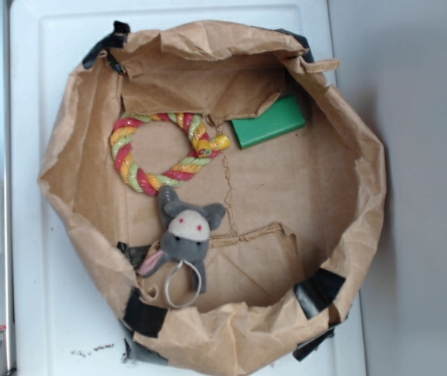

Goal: Grab the gray animal.

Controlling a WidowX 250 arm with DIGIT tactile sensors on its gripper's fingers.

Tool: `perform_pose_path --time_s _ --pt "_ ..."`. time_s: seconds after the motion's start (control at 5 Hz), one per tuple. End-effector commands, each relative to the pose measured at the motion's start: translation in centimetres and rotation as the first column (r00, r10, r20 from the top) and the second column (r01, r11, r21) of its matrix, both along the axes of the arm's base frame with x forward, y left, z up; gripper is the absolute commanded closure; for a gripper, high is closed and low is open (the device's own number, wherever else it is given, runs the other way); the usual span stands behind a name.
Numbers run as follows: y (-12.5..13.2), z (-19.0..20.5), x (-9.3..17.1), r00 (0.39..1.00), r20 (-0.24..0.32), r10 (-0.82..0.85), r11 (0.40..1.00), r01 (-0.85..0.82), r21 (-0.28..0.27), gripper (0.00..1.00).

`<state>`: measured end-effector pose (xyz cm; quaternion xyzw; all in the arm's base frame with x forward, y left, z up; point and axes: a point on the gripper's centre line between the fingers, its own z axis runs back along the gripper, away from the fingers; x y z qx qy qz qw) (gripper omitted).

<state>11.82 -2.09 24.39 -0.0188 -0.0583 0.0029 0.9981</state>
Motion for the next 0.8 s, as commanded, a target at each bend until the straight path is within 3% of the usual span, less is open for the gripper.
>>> perform_pose_path --time_s 0.0,0.2,0.4,0.6 --pt "0.0 0.0 0.0 1.0 0.0 0.0 1.0 0.0 0.0 0.0" --pt "-0.5 0.0 2.7 0.999 -0.037 -0.008 0.999 0.007 -0.033 0.0" --pt "-0.5 -0.9 5.9 0.983 -0.064 -0.173 0.985 0.172 -0.017 0.0" --pt "-0.5 -0.9 5.9 0.983 -0.064 -0.173 0.985 0.172 -0.017 0.0"
